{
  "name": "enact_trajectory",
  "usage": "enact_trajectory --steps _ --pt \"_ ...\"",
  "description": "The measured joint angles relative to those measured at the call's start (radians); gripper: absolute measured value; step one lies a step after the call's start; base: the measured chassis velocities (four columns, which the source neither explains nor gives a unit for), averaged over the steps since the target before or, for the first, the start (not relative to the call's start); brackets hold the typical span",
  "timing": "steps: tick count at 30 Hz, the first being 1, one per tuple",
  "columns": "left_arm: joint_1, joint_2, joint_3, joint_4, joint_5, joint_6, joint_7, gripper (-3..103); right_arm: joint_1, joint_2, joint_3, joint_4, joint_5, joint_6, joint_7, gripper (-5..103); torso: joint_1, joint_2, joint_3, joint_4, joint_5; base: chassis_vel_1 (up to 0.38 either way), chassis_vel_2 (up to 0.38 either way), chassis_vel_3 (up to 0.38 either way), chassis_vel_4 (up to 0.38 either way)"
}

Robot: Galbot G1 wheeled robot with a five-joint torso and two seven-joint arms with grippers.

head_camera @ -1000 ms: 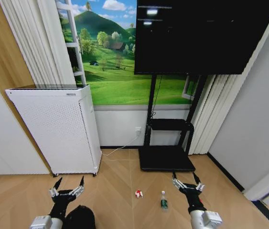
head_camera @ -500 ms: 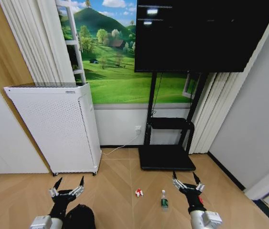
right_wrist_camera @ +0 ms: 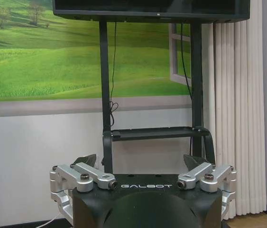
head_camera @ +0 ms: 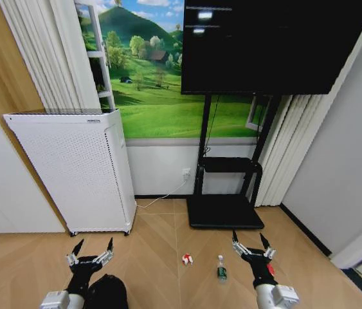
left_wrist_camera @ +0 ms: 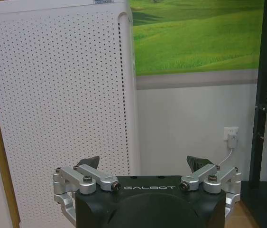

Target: Pick up the trash bin and place the garbage on the floor into it.

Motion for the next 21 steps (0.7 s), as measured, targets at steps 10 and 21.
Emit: enact_trajectory --steps 10,21 --pt "0.0 0.0 0.0 0.002 -0.002 0.0 0.0 100 0.0 0.001 -0.001 -0.002 0.0 0.0 0.002 100 -0.012 -0.029 -0.018 0.0 0.0 0.0 0.0 0.0 0.0" --pt "-0.002 -0.001 0.001 0.004 -0.003 -0.001 0.0 100 0.003 -0.001 -0.002 -0.007 0.0 0.0 0.002 100 -0.024 -0.063 -0.038 0.0 0.0 0.0 0.0 0.0 0.0"
